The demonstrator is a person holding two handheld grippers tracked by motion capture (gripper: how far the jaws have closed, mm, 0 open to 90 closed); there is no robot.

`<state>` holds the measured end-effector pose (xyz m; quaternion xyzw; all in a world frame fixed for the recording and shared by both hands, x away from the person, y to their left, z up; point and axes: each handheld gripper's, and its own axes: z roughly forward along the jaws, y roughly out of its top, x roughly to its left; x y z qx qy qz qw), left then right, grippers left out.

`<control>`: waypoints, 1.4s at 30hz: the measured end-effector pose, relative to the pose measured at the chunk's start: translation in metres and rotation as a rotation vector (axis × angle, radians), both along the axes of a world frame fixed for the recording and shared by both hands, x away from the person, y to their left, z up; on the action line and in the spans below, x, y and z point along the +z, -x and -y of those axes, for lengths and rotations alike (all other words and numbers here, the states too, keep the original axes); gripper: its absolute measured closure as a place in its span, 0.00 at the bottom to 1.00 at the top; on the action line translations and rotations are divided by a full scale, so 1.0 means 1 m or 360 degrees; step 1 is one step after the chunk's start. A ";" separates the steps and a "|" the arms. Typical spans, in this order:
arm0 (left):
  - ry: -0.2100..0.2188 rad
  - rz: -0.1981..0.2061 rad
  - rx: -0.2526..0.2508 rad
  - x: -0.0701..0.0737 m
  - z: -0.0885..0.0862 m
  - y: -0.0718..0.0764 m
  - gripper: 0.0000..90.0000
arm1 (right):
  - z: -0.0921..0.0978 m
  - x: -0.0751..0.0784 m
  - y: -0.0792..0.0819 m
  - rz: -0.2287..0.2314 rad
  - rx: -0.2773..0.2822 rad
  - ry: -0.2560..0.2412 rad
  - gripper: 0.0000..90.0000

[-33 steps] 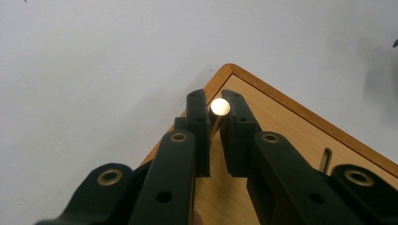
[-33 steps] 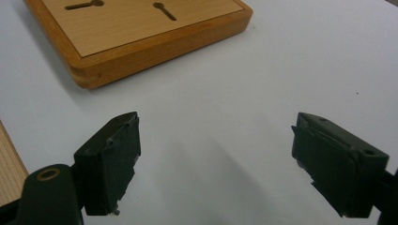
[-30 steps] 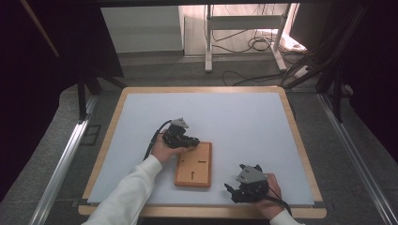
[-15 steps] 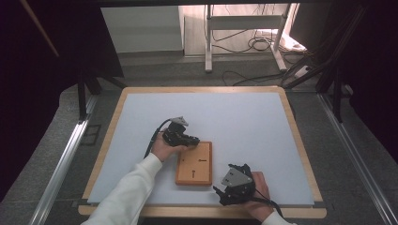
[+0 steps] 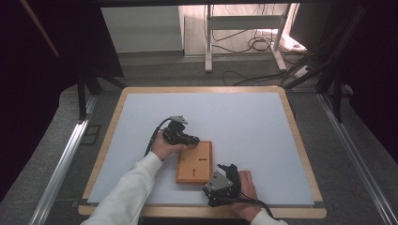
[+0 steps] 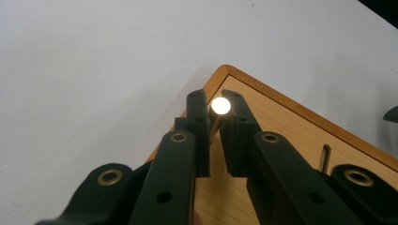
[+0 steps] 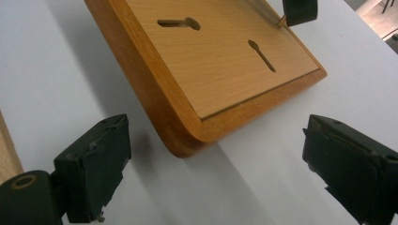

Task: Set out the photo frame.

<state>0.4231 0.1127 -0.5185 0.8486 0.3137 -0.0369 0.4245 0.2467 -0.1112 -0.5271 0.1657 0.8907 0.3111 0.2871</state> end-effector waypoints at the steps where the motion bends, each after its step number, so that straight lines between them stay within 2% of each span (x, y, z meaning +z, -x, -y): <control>1: 0.0005 -0.0005 0.0001 0.000 0.000 0.000 0.93 | -0.002 -0.001 0.000 0.0009 0.0005 0.0004 0.09; 4: 0.0005 -0.0010 0.0001 0.000 0.000 -0.001 0.93 | -0.008 -0.002 0.000 0.0039 0.0010 0.0033 0.09; 13: -0.0003 0.0001 0.0006 0.000 0.001 0.001 0.93 | -0.026 -0.004 -0.003 0.0155 0.0014 0.0035 0.12; 18: -0.0006 0.0015 0.0021 0.000 0.001 0.001 0.93 | -0.033 -0.002 -0.002 0.0234 0.0026 0.0081 0.14; 22: -0.0019 0.0049 0.0031 0.000 0.002 0.002 0.94 | -0.036 0.000 -0.001 0.0290 0.0056 0.0119 0.18; 25: -0.0011 0.0060 0.0035 0.000 0.001 0.003 0.94 | -0.036 0.002 0.001 0.0288 0.0076 0.0123 0.25; 29: -0.0013 0.0077 0.0046 0.000 0.002 0.003 0.94 | -0.035 0.005 0.002 0.0321 0.0084 0.0130 0.34; 32: -0.0011 0.0084 0.0051 -0.001 0.002 0.003 0.94 | -0.033 0.008 0.001 0.0326 0.0079 0.0142 0.36; 38: -0.0013 0.0097 0.0070 -0.002 0.001 0.003 0.94 | -0.031 0.013 0.001 0.0343 0.0099 0.0143 0.46; 42: -0.0020 0.0100 0.0075 -0.003 0.001 0.003 0.92 | -0.029 0.017 0.002 0.0409 0.0097 0.0162 0.52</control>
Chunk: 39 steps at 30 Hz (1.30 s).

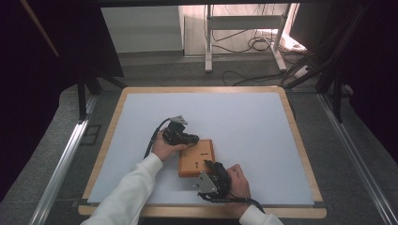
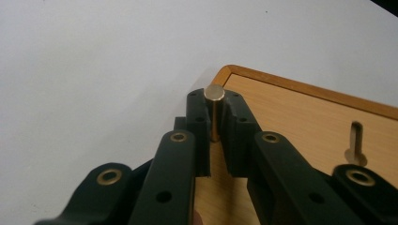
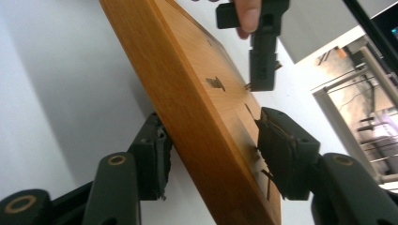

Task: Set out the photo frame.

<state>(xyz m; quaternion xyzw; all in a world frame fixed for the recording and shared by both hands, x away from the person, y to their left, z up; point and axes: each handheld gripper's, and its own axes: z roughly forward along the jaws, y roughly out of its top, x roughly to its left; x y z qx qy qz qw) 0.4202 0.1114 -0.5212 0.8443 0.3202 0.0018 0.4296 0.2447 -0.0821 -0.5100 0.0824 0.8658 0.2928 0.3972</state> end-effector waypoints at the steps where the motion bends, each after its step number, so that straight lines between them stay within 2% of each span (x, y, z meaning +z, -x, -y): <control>1: 0.0002 -0.0001 0.0002 0.000 0.000 0.000 0.92 | 0.000 0.001 0.000 0.0010 0.0001 0.0005 0.52; 6: 0.0007 0.0002 -0.0003 0.000 -0.001 0.000 0.87 | 0.004 0.008 -0.002 0.0037 -0.0012 -0.0011 0.55; 10: 0.0047 0.0021 0.0034 0.005 -0.006 0.002 0.75 | 0.005 0.010 -0.004 0.0031 -0.0011 -0.0017 0.55; 13: 0.0063 0.0042 0.0072 0.010 -0.015 0.007 0.65 | 0.005 0.009 -0.003 0.0031 -0.0011 -0.0015 0.55; 15: 0.0038 0.0055 0.0097 0.013 -0.021 0.012 0.56 | 0.006 0.009 -0.003 0.0030 -0.0010 -0.0012 0.55; 18: 0.0028 0.0084 0.0152 0.015 -0.035 0.020 0.49 | 0.005 0.009 -0.003 0.0030 -0.0010 -0.0008 0.55; 22: 0.0039 0.0067 0.0161 0.019 -0.050 0.027 0.42 | 0.005 0.009 -0.003 0.0033 -0.0010 -0.0003 0.55; 32: 0.0025 0.0103 0.0213 0.018 -0.082 0.056 0.38 | 0.005 0.010 -0.004 0.0031 -0.0011 0.0008 0.56; 36: 0.0011 0.0110 0.0234 0.012 -0.088 0.067 0.38 | 0.005 0.011 -0.005 0.0030 -0.0017 -0.0001 0.56; 39: -0.0026 0.0122 0.0221 0.008 -0.090 0.074 0.38 | 0.005 0.012 -0.005 0.0029 -0.0017 0.0000 0.56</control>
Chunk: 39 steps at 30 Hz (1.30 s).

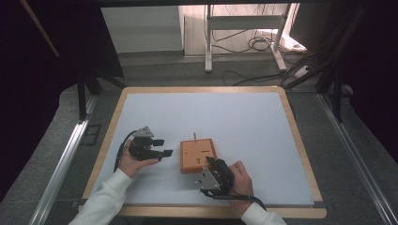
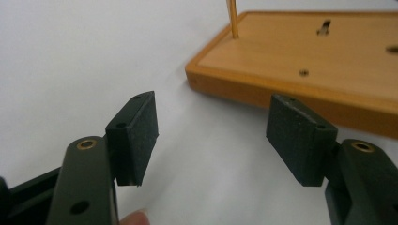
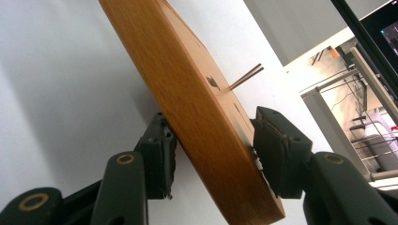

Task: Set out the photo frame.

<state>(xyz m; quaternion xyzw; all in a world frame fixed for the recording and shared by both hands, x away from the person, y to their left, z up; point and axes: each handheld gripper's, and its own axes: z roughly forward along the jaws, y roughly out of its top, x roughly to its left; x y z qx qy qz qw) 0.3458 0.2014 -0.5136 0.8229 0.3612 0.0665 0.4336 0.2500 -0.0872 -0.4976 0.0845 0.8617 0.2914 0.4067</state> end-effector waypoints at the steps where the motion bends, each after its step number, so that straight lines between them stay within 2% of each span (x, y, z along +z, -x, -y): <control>1: -0.0018 0.0006 -0.0006 -0.001 0.000 0.002 0.38 | 0.000 0.000 0.000 0.0001 0.0000 0.0001 0.56; 5: -0.0062 0.0023 -0.0016 -0.003 0.002 0.006 0.36 | 0.000 0.001 -0.001 0.0001 0.0002 0.0001 0.56; 14: -0.0050 0.0014 -0.0012 -0.003 0.000 0.005 0.36 | 0.000 0.006 -0.004 -0.0011 0.0014 0.0005 0.58; 20: -0.0007 -0.0003 0.0004 -0.005 -0.003 0.005 0.36 | -0.002 0.013 -0.009 -0.0030 0.0028 0.0020 0.60; 25: -0.0011 0.0000 0.0019 -0.006 -0.008 0.008 0.36 | -0.005 0.019 -0.014 -0.0050 0.0059 0.0072 0.62; 27: 0.0006 0.0002 0.0036 -0.005 -0.010 0.008 0.36 | -0.006 0.023 -0.016 -0.0068 0.0063 0.0076 0.63; 39: -0.0019 0.0003 0.0019 -0.006 -0.008 0.009 0.36 | -0.016 0.038 -0.028 -0.0099 0.0135 0.0177 0.69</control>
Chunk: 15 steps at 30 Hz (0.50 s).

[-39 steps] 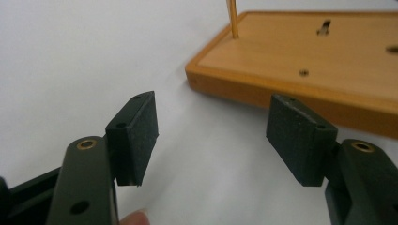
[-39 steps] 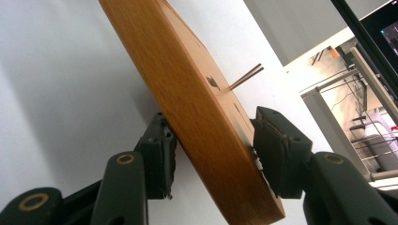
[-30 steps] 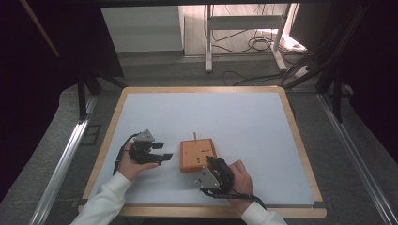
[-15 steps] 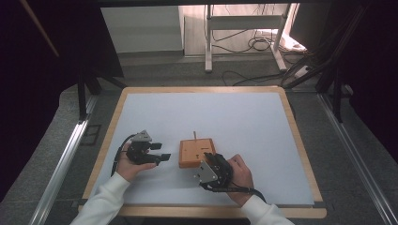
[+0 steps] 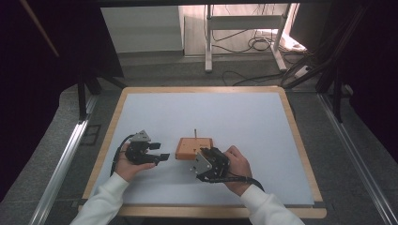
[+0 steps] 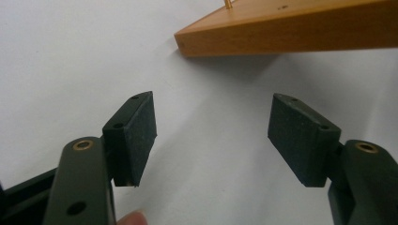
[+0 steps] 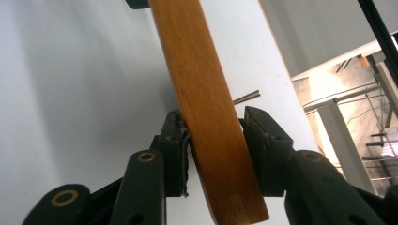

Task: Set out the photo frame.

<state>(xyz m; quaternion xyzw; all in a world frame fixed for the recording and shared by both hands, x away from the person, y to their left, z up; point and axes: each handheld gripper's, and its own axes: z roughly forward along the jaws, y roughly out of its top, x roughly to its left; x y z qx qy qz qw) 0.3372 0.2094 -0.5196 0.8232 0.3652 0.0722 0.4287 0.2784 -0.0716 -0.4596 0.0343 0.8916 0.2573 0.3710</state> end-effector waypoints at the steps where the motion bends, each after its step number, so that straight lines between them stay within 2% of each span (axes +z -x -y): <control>1: 0.0000 -0.0003 0.0000 0.000 0.000 0.000 0.36 | -0.001 0.001 0.000 0.0007 0.0011 0.0014 0.70; 9: -0.0006 -0.0009 -0.0002 -0.002 0.000 0.000 0.36 | -0.009 0.006 -0.006 0.0031 0.0070 0.0065 0.74; 15: -0.0006 -0.0011 -0.0012 -0.002 0.000 -0.001 0.36 | -0.011 0.012 -0.011 0.0027 0.0080 0.0014 0.76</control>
